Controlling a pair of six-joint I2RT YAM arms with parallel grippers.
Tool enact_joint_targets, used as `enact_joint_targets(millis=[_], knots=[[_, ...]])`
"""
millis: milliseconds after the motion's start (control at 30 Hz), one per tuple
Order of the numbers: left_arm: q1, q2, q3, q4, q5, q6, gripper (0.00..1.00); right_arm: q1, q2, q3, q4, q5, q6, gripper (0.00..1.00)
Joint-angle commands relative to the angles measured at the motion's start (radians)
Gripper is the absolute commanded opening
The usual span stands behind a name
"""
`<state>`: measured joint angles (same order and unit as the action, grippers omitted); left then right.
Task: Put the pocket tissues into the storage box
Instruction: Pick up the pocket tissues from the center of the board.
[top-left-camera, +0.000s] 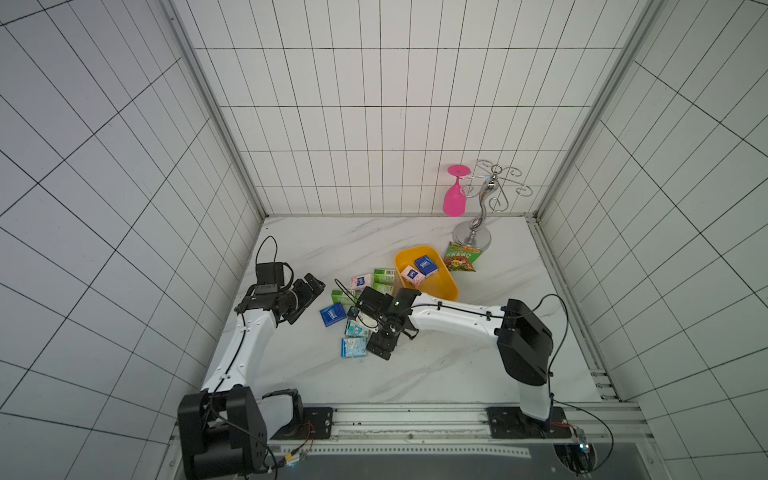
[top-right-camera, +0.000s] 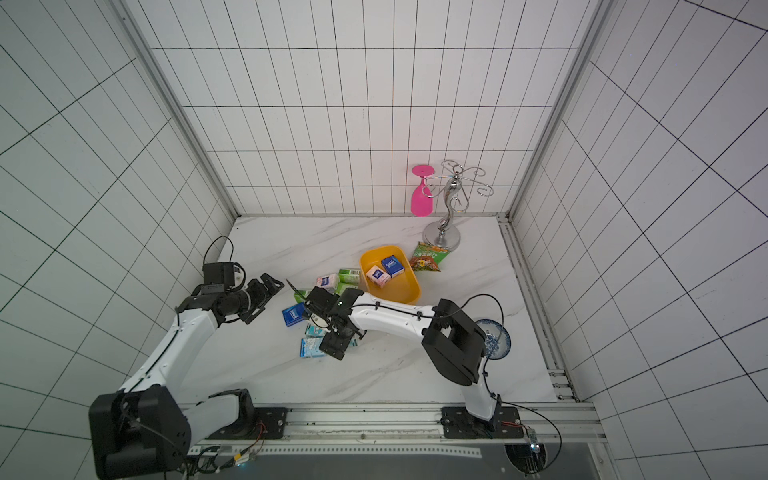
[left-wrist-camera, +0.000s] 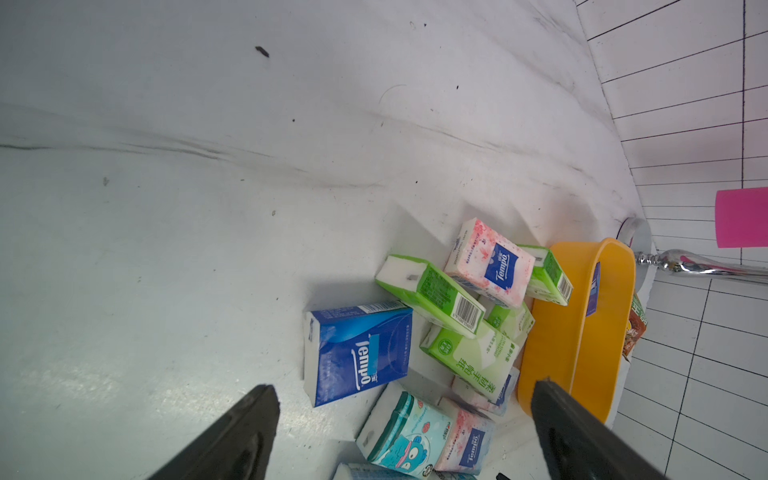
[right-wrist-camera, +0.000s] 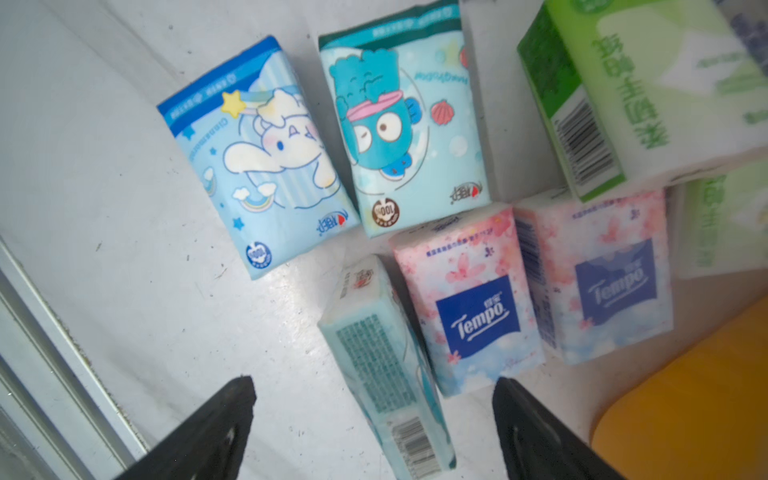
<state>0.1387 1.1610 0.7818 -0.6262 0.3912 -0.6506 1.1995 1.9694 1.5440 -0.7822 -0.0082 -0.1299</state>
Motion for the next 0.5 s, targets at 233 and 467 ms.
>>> enact_joint_targets(millis=[233,467], knots=[[0.003,-0.008,-0.011,0.011,0.009,0.013,0.98,-0.022,0.039,0.019,-0.029,-0.033,-0.043,0.66],[0.004,0.005,-0.007,0.019,0.021,0.007,0.98,-0.021,0.060,0.030,-0.029,-0.071,-0.020,0.49]])
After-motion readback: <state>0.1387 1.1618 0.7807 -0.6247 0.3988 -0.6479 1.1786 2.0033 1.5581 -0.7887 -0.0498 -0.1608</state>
